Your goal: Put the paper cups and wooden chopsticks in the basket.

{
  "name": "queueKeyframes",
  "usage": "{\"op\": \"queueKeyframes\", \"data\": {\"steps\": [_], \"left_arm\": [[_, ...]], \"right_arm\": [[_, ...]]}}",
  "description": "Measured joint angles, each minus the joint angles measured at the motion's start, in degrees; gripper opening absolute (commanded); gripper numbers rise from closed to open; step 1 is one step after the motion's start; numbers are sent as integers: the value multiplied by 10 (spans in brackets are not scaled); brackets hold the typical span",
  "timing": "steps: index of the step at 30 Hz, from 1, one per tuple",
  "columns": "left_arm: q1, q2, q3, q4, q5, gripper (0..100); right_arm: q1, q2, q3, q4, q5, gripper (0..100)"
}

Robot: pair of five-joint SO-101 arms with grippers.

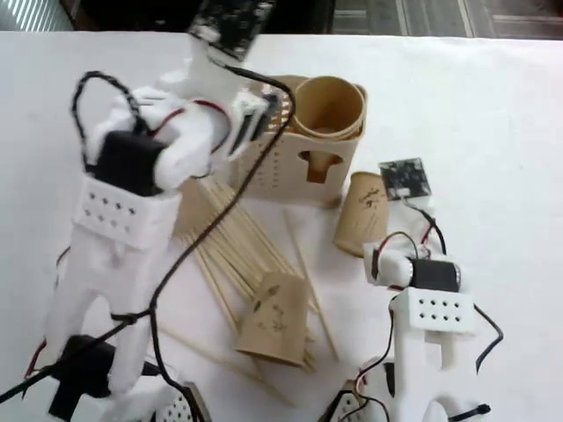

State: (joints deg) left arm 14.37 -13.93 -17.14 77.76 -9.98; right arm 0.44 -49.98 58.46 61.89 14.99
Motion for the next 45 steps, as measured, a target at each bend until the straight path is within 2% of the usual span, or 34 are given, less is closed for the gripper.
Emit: {"op": "queueKeyframes", "data": {"steps": [3,6,10,14,18,23,28,35,40,45], "left_arm": [[-31,-11,0,48,0,166],[-62,-36,0,82,0,167],[-113,-76,18,92,0,169],[-156,-137,105,86,0,169],[-193,-223,231,47,0,169],[-236,-354,394,-19,0,170],[-281,-449,538,-84,0,170],[-341,-469,684,-169,0,170],[-358,-469,744,-223,0,170],[-359,-469,755,-237,0,170]], "right_arm": [[-30,-1,-51,50,14,21],[-67,-1,-101,105,65,21],[-132,-1,-160,186,127,21],[-212,-1,-212,273,167,28],[-298,-1,-246,347,191,134],[-375,-1,-242,360,193,230],[-438,-1,-228,362,193,264],[-542,-1,-226,362,193,283],[-620,-1,-187,345,193,283],[-628,-1,-122,277,193,283]]}}
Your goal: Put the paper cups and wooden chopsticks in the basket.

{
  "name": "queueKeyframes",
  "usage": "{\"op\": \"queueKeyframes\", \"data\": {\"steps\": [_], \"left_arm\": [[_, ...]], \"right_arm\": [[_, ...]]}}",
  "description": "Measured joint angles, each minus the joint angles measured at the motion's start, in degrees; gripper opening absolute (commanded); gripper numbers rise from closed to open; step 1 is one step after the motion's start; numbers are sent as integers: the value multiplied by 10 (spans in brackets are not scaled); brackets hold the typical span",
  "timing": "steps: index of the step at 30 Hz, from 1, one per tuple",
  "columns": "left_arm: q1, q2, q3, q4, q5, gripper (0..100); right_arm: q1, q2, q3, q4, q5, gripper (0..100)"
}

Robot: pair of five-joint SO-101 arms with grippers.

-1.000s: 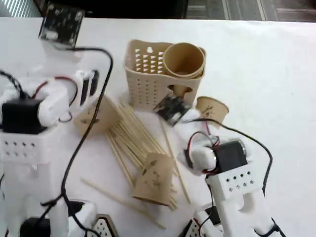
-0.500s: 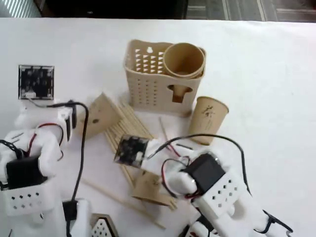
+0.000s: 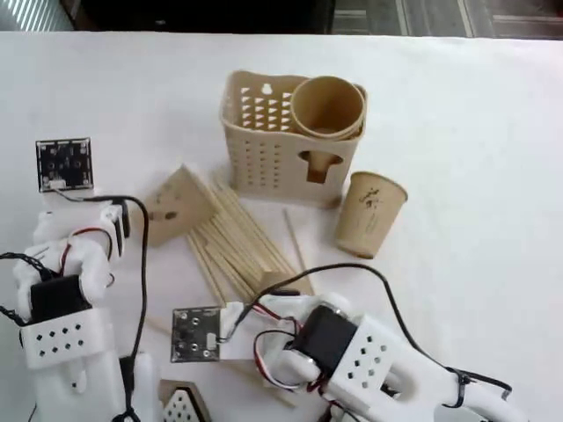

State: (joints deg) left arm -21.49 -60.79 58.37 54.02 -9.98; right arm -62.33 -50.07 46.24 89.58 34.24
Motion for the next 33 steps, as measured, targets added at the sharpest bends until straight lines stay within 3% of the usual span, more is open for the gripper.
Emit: {"op": "queueKeyframes", "data": {"steps": [8,19,29,33], "left_arm": [[0,0,1,0,0,170],[0,0,1,0,0,170],[0,0,1,0,0,170],[0,0,1,0,0,170]], "right_arm": [[-1,-10,87,-84,-1,280],[114,-10,91,-130,4,280],[120,-4,-29,-25,5,282],[76,-4,-33,3,5,282]]}}
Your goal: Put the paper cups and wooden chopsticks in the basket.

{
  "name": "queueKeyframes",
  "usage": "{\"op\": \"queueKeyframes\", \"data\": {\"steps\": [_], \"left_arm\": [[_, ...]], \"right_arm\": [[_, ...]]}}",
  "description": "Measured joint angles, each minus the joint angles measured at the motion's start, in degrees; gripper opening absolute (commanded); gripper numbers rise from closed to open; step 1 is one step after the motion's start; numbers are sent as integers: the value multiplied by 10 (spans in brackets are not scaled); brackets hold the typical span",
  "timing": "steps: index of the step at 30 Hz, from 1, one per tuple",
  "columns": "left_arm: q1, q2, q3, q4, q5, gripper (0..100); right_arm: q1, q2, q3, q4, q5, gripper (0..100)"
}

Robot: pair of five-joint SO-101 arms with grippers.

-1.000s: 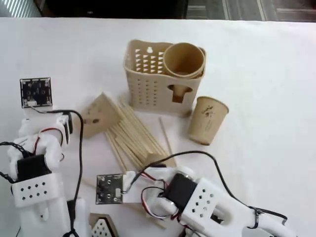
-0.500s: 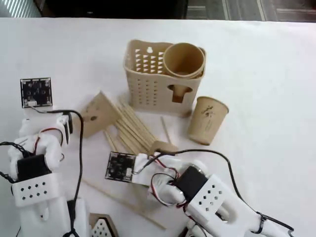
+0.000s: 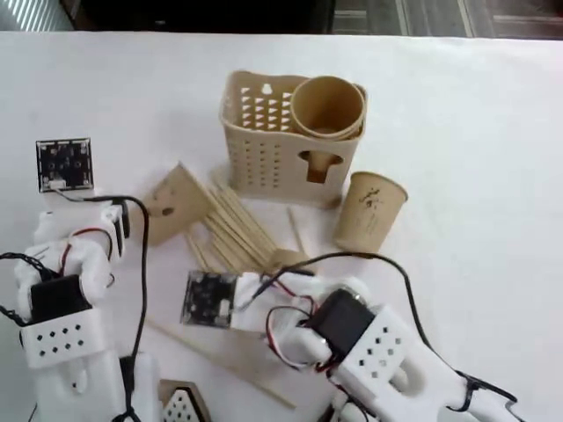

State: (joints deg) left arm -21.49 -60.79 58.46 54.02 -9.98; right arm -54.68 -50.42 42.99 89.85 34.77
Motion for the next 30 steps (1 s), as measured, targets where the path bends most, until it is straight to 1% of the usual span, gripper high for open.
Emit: {"op": "queueKeyframes", "data": {"steps": [4,10,17,19,22,24,28,30], "left_arm": [[0,0,0,0,0,170],[0,0,1,0,0,170],[0,-1,13,-1,0,170],[0,-2,15,-1,0,170],[0,-2,15,-1,0,170],[0,-2,15,-1,0,170],[0,-2,15,-1,0,170],[0,-2,15,-1,0,170]], "right_arm": [[-51,0,39,-12,1,282],[-58,-8,126,-98,1,280],[-56,-9,163,-178,1,280],[-40,-9,165,-198,2,279],[7,-5,166,-225,2,272],[40,-4,166,-240,2,226],[86,-10,166,-265,2,94],[102,-12,166,-276,2,60]]}}
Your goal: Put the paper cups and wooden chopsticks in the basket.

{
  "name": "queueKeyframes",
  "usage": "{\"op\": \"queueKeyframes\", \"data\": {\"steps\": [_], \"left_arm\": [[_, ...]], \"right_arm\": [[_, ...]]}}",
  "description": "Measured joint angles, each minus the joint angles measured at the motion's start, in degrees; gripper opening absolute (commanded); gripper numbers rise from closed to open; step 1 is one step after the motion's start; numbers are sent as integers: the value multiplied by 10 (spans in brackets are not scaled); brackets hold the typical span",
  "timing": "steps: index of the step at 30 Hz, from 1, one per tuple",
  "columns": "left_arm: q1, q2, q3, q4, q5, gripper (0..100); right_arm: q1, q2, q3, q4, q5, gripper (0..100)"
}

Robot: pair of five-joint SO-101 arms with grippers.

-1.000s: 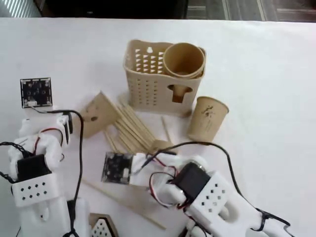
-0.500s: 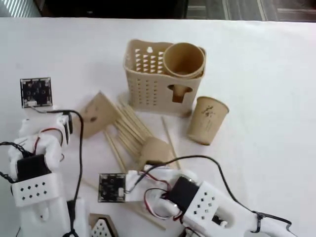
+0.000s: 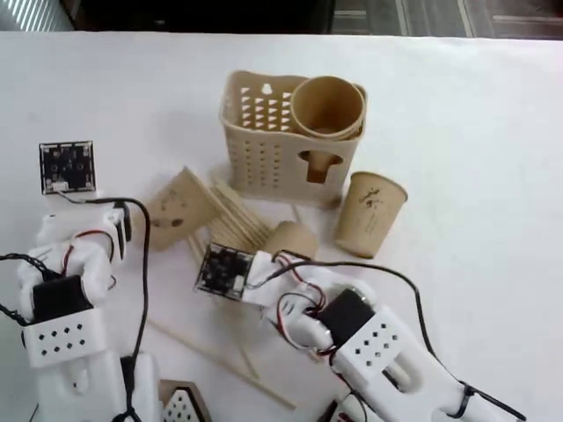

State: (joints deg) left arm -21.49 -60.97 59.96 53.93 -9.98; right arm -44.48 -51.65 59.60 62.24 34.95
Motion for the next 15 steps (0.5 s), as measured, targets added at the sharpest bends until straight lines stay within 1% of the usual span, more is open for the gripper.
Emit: {"op": "queueKeyframes", "data": {"steps": [6,8,15], "left_arm": [[0,0,0,0,0,170],[0,0,0,0,0,169],[0,0,0,0,0,169]], "right_arm": [[40,0,-1,-23,0,46],[53,0,-2,-23,1,27],[120,7,-50,-18,61,19]]}}
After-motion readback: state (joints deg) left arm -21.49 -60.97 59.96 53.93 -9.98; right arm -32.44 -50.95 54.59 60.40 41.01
